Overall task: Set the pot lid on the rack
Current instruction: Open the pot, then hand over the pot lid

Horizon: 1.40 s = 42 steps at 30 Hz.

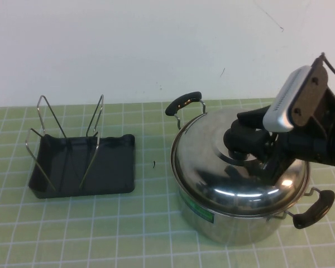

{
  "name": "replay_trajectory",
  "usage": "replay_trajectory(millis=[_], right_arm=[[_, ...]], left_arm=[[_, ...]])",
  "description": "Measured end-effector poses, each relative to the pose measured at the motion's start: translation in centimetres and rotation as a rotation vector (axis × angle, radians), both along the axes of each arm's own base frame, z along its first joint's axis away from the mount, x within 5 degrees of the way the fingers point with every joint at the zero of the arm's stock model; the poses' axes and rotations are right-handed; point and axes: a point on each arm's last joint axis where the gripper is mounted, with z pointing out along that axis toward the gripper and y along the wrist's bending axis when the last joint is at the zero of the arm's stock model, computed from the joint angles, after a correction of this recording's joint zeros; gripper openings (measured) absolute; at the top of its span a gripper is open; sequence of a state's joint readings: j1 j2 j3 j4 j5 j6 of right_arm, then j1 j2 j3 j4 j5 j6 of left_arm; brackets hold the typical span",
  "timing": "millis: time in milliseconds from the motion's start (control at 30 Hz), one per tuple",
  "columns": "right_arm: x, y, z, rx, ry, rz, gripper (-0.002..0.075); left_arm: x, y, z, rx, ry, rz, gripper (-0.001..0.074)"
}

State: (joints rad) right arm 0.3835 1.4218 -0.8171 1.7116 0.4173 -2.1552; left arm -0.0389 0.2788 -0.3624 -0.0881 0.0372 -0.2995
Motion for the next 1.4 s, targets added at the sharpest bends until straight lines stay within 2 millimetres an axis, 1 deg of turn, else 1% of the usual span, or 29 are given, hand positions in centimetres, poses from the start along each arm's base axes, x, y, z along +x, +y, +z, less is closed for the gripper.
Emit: replay_trajectory(millis=[100, 167, 200, 300, 400, 500, 567, 633, 767, 800, 1067, 1167, 1233, 1300, 1367, 1400], right_arm=[[0.7, 0.3, 0.0, -0.013, -0.016, 0.006, 0.0486], [1.2, 0.4, 0.2, -0.020, -0.029, -0.001, 0.0582], [1.4, 0.4, 0.3, -0.023, -0.034, -0.009, 0.0617], [2.0, 0.3, 0.0, -0.044, -0.031, -0.037, 0.0662], [2.6, 0.2, -0.9, -0.074, -0.011, -0.067, 0.0672], [2.9, 0.2, -1.7, -0.091, 0.010, -0.077, 0.0668], [3.0, 0.3, -1.9, -0.093, 0.017, -0.075, 0.0636], [3.0, 0.3, -1.9, -0.089, 0.018, -0.074, 0.0571], [3.0, 0.4, -1.9, -0.085, 0.018, -0.066, 0.0333], [3.0, 0.4, -1.9, -0.085, 0.018, -0.066, 0.0345], [3.0, 0.4, -1.9, -0.071, 0.035, -0.075, 0.0344], [3.0, 0.5, -1.4, -0.064, 0.023, -0.076, 0.0343], [2.9, 0.4, -0.3, -0.051, -0.007, -0.081, 0.0343], [2.6, 0.2, 1.6, -0.026, -0.063, -0.085, 0.0343], [2.1, 0.0, 3.7, 0.002, -0.122, -0.085, 0.0343], [1.6, -0.1, 4.9, 0.020, -0.155, -0.079, 0.0343]], left_arm=[[0.0, 0.0, -0.2, 0.001, 0.024, -0.002, -0.0003], [0.0, 0.0, -0.4, 0.002, 0.040, -0.003, -0.0003], [0.0, 0.0, -0.4, 0.002, 0.044, -0.003, -0.0003], [0.0, 0.0, -0.5, 0.003, 0.056, -0.004, -0.0003], [0.0, 0.0, -0.6, 0.001, 0.063, -0.005, -0.0003], [0.0, -0.1, -0.6, -0.005, 0.063, -0.007, -0.0003], [0.1, -0.1, -0.6, -0.010, 0.067, -0.008, -0.0003], [0.1, -0.1, -0.6, -0.012, 0.067, -0.008, -0.0003], [0.1, -0.1, -0.6, -0.027, 0.068, -0.011, -0.0003], [0.1, -0.1, -0.6, -0.037, 0.070, -0.013, -0.0003], [0.1, -0.2, -0.6, -0.133, 0.073, -0.033, -0.0003], [0.0, -0.3, -0.6, -0.223, 0.076, -0.050, -0.0003], [0.0, -0.4, -0.5, -0.310, 0.080, -0.067, -0.0001], [0.0, -0.5, -0.5, -0.404, 0.083, -0.086, 0.0020], [0.0, -0.6, -0.5, -0.487, 0.088, -0.104, 0.0071], [0.0, -0.7, -0.4, -0.555, 0.094, -0.119, 0.0137]])
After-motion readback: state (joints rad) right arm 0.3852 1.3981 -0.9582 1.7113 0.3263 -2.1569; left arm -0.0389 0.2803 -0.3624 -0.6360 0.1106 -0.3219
